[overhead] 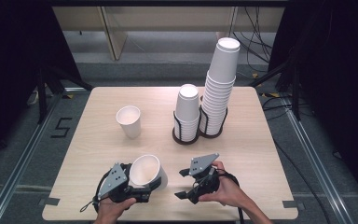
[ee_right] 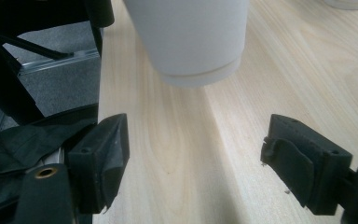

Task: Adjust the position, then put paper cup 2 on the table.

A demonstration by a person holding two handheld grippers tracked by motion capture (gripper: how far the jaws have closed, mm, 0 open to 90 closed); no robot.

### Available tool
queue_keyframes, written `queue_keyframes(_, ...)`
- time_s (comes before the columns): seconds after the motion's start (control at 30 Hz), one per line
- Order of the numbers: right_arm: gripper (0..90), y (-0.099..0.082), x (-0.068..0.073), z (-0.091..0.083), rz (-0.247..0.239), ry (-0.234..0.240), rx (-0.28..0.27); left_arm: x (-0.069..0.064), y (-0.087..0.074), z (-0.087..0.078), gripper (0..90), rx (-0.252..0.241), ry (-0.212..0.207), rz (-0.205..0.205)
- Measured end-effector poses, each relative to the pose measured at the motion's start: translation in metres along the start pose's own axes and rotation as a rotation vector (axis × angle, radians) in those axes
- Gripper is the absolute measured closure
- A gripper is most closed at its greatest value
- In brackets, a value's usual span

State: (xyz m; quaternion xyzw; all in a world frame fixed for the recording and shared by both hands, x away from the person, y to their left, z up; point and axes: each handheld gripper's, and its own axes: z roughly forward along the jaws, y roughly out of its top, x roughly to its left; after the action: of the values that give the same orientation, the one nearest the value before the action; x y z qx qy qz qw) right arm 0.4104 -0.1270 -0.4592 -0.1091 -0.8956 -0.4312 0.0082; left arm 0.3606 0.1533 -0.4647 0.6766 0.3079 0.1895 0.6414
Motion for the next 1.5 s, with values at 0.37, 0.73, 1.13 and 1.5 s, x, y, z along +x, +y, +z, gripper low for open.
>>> queue_keyframes(0.37, 22.0, -0.009, -0.004, -0.007, 0.029, -0.065, -0.015, 0.020, 0.000, -0.007, 12.4, 0.063, 0.207, 0.054)
queue_keyframes(0.73, 20.6, -0.016, -0.005, -0.012, 0.037, -0.106, 0.002, 0.041, -0.002, -0.011, 12.2, 0.100, 0.338, 0.062)
queue_keyframes(1.13, 20.4, -0.023, -0.004, -0.014, 0.054, -0.117, 0.007, 0.061, -0.004, -0.016, 12.1, 0.120, 0.417, 0.050)
queue_keyframes(1.5, 20.1, -0.026, -0.004, -0.016, 0.050, -0.128, 0.008, 0.066, -0.005, -0.019, 12.0, 0.115, 0.439, 0.042)
